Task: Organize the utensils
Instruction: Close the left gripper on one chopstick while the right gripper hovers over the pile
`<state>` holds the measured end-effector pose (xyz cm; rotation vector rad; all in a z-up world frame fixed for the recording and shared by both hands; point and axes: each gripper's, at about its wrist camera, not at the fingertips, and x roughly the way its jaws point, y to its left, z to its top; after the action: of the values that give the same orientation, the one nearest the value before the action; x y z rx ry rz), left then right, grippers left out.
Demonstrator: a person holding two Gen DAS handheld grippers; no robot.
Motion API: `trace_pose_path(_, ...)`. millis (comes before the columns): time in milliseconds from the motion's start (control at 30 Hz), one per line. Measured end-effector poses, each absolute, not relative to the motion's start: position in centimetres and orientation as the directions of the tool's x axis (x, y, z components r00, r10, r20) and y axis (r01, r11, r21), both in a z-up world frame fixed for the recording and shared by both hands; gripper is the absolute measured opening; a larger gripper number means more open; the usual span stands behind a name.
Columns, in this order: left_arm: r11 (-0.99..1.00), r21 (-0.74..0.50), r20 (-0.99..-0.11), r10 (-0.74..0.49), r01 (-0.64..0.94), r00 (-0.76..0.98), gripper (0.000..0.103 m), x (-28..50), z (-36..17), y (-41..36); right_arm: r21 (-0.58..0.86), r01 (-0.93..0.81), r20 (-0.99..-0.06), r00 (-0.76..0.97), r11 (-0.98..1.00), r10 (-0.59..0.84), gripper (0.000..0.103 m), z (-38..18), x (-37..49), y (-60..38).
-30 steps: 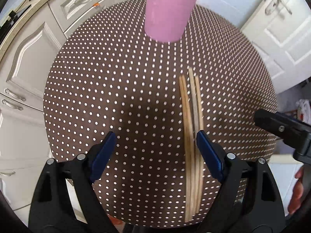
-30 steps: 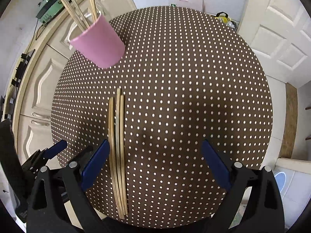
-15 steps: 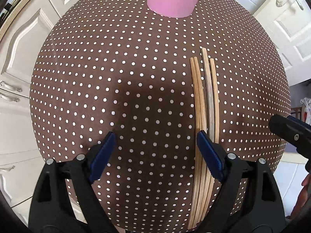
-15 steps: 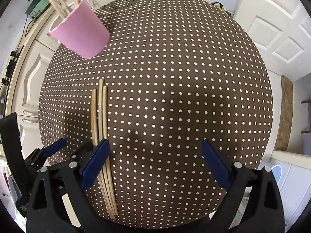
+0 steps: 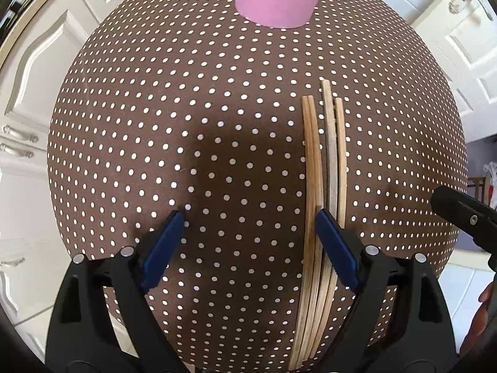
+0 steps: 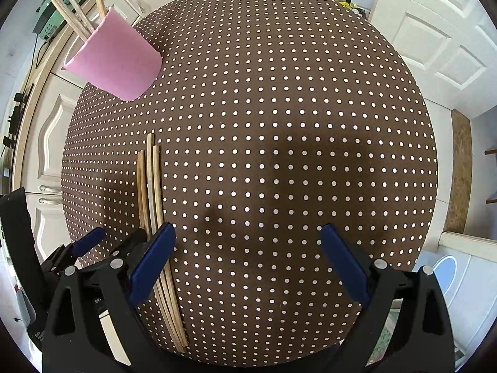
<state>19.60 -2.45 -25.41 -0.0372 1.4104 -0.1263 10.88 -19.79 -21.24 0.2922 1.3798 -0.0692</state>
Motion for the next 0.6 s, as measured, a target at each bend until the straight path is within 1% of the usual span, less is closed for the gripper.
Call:
trace_pose_path(267, 0.997, -0.080, -0.990, -0.080, 0.011, 0.115, 0.086, 20.6, -25.7, -2.2, 0.168, 0.202, -0.977, 0.168, 0.965, 0.135, 0.091, -21.8, 11.2, -19.9)
trace_pose_path(367, 0.999, -0.029, -0.995, -0.032, 0.026, 0.095, 0.087, 21.3, -26.4, -2.8, 0.155, 0.172, -0.977, 0.173, 0.973, 0.125, 0.091, -21.8, 11.4, -19.2)
trace_pose_path(433, 0.999, -0.009, -0.993, -0.014, 0.041, 0.121, 0.087, 21.6, -26.3, -3.5, 0.148, 0.153, -0.976, 0.179, 0.977, 0.120, 0.091, -21.6, 11.6, -18.9)
trace_pose_path(533, 0.998, -0.036, -0.988, -0.043, 0.049, 0.150, 0.078, 21.6, -26.0, -3.6, 0.151, 0.146, -0.974, 0.189, 0.978, 0.122, 0.091, -21.4, 11.7, -18.6)
trace_pose_path(567, 0.997, -0.039, -0.985, -0.049, 0.065, 0.163, 0.070, 21.5, -25.8, -3.7, 0.154, 0.145, -0.974, 0.191, 0.977, 0.125, 0.091, -21.3, 11.8, -18.6)
trace_pose_path(600, 0.996, -0.040, -0.983, -0.054, 0.082, 0.178, 0.056, 21.4, -25.6, -3.8, 0.159, 0.141, -0.973, 0.192, 0.977, 0.131, 0.091, -21.3, 11.8, -18.6)
